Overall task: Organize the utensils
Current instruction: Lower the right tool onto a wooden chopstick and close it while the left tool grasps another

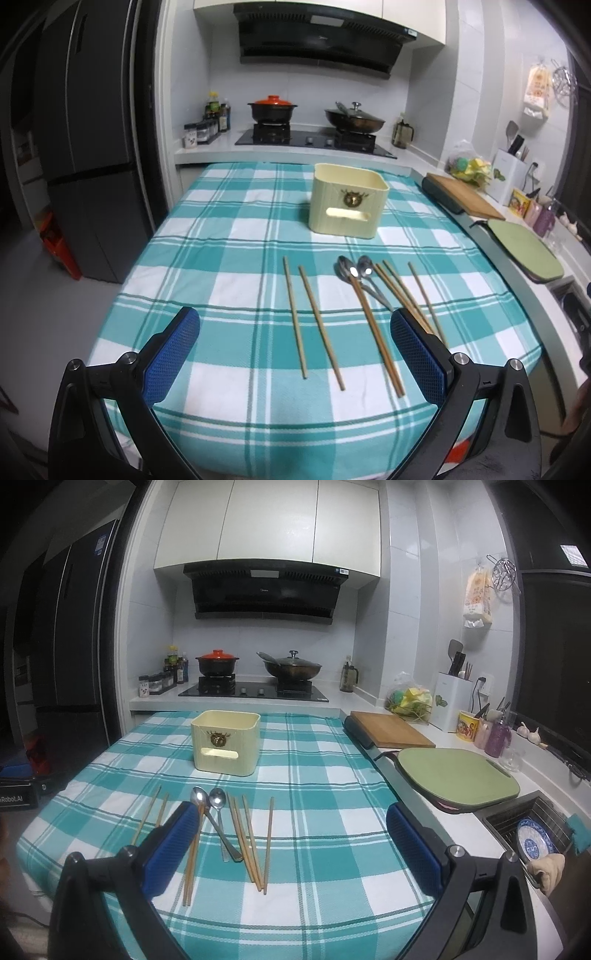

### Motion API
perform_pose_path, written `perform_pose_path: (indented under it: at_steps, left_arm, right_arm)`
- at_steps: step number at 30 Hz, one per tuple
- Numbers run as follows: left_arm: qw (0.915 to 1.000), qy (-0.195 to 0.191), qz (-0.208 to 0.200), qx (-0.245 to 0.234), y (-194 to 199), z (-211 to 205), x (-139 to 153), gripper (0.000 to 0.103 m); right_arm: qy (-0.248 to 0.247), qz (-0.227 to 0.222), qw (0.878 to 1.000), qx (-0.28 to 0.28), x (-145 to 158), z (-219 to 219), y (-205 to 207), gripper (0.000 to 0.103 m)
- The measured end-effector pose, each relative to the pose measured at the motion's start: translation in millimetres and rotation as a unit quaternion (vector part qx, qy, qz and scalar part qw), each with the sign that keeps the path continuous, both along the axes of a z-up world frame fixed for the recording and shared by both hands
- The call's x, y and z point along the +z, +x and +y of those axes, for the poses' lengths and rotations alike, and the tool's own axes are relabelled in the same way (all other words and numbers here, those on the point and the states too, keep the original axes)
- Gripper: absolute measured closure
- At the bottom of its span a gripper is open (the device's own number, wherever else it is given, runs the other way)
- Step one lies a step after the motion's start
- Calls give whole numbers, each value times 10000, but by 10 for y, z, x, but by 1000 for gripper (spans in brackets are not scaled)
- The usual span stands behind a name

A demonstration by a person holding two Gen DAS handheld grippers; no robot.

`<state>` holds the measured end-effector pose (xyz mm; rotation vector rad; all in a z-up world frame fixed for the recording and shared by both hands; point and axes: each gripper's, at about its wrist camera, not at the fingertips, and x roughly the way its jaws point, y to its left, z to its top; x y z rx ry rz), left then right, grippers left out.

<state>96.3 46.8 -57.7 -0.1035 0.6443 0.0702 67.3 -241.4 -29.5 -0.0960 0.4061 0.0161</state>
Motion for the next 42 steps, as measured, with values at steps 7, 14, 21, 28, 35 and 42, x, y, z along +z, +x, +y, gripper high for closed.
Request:
perform_pose_path:
  at_steps: [7,14,21,28,35,42]
  left_arm:
    - [9991,44,416,-75,459,125,-377,0]
    - [9969,162,747,-194,1041,201,-797,0]
    - [9919,342,1210,-152,1571,283,-1220,1]
    - [9889,450,1417,-69,1763,343,-1414,1]
    - [9880,399,1489,-37,1838,382,-1460,1]
    - [9850,537,1638,25,1940,383,-1549,1]
  right_arm:
    - [47,406,9989,207,-298,-98,466,0]
    - [197,967,9939,489,-660,-164,1016,1]
    - [403,1697,9818,748,-1086,-151,1590,28]
    - [646,2309,9660,966,-1465,13,2084,42]
    - [499,2459,9630,984,-1510,70,2280,43]
    - [261,2708,9563,1074,-1674,163,2501,51]
